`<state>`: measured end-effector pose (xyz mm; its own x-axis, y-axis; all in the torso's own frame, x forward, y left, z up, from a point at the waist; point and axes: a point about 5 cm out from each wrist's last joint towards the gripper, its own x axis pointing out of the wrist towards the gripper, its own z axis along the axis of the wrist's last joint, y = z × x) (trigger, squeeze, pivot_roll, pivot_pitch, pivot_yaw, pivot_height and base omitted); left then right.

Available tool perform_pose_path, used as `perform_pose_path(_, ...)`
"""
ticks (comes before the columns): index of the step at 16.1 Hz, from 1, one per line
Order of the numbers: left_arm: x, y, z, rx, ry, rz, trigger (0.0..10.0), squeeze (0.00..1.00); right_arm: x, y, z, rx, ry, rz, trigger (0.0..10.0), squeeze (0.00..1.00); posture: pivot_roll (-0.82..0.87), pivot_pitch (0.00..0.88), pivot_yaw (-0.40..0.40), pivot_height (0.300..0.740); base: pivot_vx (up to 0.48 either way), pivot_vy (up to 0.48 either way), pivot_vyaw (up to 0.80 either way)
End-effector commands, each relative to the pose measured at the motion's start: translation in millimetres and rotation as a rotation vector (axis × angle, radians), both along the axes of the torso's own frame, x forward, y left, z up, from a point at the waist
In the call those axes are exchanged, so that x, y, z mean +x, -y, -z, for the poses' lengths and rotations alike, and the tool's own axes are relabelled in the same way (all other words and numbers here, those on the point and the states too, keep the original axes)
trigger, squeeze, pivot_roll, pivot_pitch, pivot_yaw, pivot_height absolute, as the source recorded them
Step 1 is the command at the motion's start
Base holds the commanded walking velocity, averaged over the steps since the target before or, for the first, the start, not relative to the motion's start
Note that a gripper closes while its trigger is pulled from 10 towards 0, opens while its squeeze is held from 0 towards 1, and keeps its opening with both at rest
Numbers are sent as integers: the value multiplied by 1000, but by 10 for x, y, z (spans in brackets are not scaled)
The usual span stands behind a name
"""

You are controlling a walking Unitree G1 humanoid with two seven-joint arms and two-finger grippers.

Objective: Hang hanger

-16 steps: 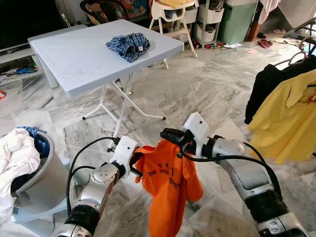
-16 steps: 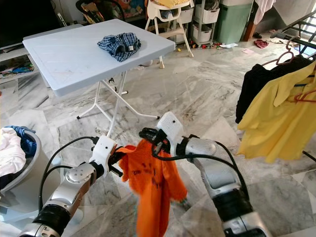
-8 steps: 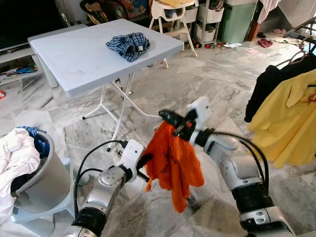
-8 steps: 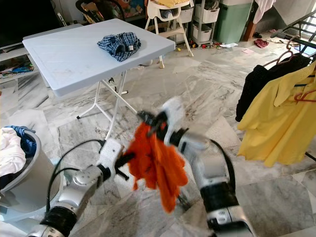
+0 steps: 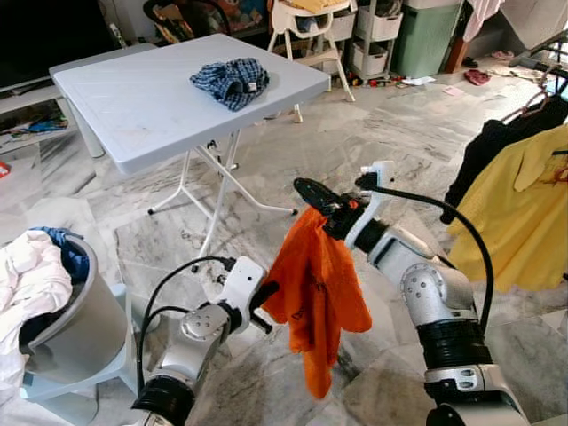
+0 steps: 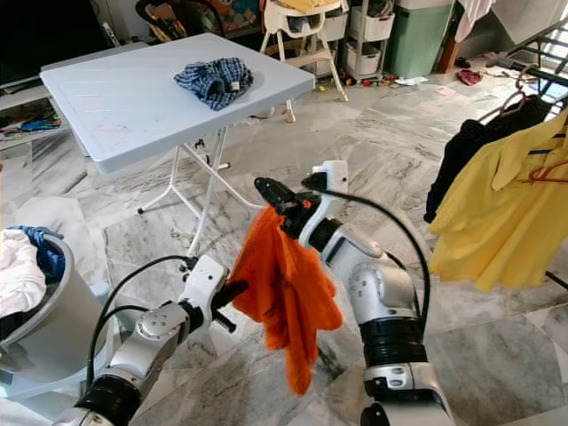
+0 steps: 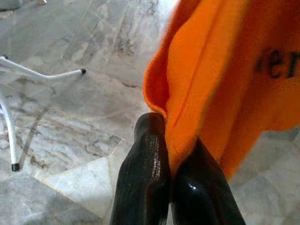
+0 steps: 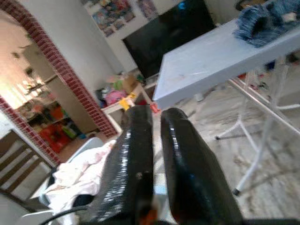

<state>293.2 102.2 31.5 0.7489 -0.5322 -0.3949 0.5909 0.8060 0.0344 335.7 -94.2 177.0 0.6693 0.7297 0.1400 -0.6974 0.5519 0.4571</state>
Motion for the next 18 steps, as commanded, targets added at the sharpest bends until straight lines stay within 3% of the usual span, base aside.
perform_pose_path(1, 0, -68, 27, 29, -7, -14, 0, 0, -53, -55, -156, 5, 64, -83, 10000, 1000, -94, 0, 51, 740, 0, 0, 0)
perform_pose_path(3, 4, -96, 34, 37, -9, -18, 0, 0, -119, -13, -227, 1, 89, -165, 10000, 1000, -95, 0, 52, 740, 0, 0, 0)
perform_pose_path(9, -52, -137, 124, 67, -39, -17, 0, 0, -78, 167, -397, -16, 128, -176, 10000, 1000, -97, 0, 47, 740, 0, 0, 0)
perform_pose_path(10, -49, -140, 118, 63, -33, -22, 0, 0, -81, 186, -368, -59, 133, -175, 10000, 1000, -95, 0, 46, 740, 0, 0, 0)
perform_pose_path(13, -14, -139, 53, 64, 1, -18, 0, 0, -132, 189, -49, -344, 150, -185, 10000, 1000, -93, 0, 47, 740, 0, 0, 0)
perform_pose_path(14, 18, -154, -31, 86, 56, -5, 0, 0, -159, 258, 366, -679, 161, -139, 10000, 1000, -93, 0, 49, 740, 0, 0, 0)
perform_pose_path(15, 16, -176, -60, 96, 86, -9, 0, 0, -162, 329, 560, -785, 140, -67, 10000, 1000, -91, 0, 44, 740, 0, 0, 0)
perform_pose_path(18, -86, -236, -64, 70, 140, -92, 0, 0, -209, 395, 792, -680, -11, 168, 10000, 1000, -97, 0, 50, 740, 0, 0, 0)
